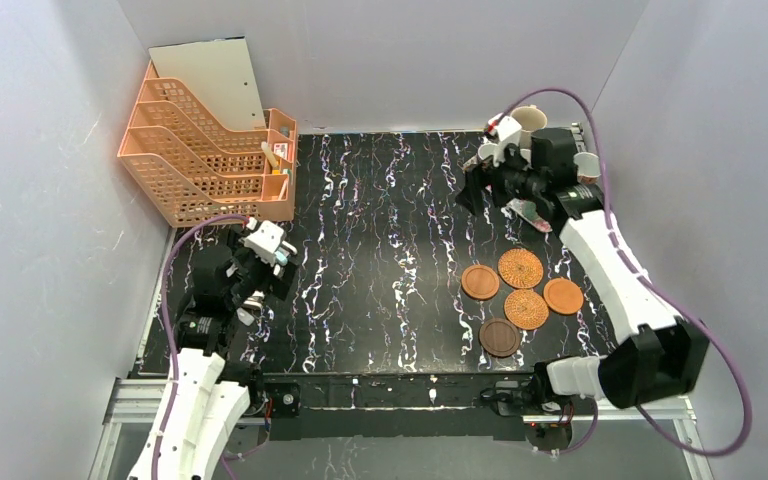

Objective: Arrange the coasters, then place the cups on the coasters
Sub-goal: Move the coaster to the center of the board.

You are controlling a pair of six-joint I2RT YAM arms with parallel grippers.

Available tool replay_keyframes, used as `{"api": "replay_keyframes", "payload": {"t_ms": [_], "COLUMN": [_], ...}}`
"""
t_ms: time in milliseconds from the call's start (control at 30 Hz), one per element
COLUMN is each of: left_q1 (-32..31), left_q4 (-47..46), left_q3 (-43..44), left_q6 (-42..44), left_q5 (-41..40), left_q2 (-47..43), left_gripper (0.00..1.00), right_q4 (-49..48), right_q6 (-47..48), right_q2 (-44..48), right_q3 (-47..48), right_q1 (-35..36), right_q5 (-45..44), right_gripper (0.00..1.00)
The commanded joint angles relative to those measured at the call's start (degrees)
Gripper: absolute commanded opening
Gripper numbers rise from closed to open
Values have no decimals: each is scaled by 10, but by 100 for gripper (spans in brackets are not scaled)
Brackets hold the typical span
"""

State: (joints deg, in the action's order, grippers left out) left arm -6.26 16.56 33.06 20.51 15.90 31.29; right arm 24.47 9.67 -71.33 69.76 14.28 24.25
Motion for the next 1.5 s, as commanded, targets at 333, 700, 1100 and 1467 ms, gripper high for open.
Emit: {"api": "replay_keyframes", "payload": {"t_ms": [333, 700, 1100, 1467], "left_q1": [2, 2, 2, 2], "left_q4": [-36, -29, -30, -33], "left_q3": [-85, -84, -85, -88], "left_q6": [18, 25, 28, 30], "left_q5": [48, 40, 50, 53], "left_q2": [-75, -61, -49, -53], "left_gripper": [98, 98, 98, 98], "right_q4": [-67, 7, 21, -39], "right_q6": [148, 200, 215, 147], "right_q2": [-46, -136, -214, -238], "right_q3": [-131, -135, -149, -102], "right_q1": [117, 160, 189, 195], "right_q5": [-171, -362, -433, -216], "right_gripper": [98, 98, 98, 98]}}
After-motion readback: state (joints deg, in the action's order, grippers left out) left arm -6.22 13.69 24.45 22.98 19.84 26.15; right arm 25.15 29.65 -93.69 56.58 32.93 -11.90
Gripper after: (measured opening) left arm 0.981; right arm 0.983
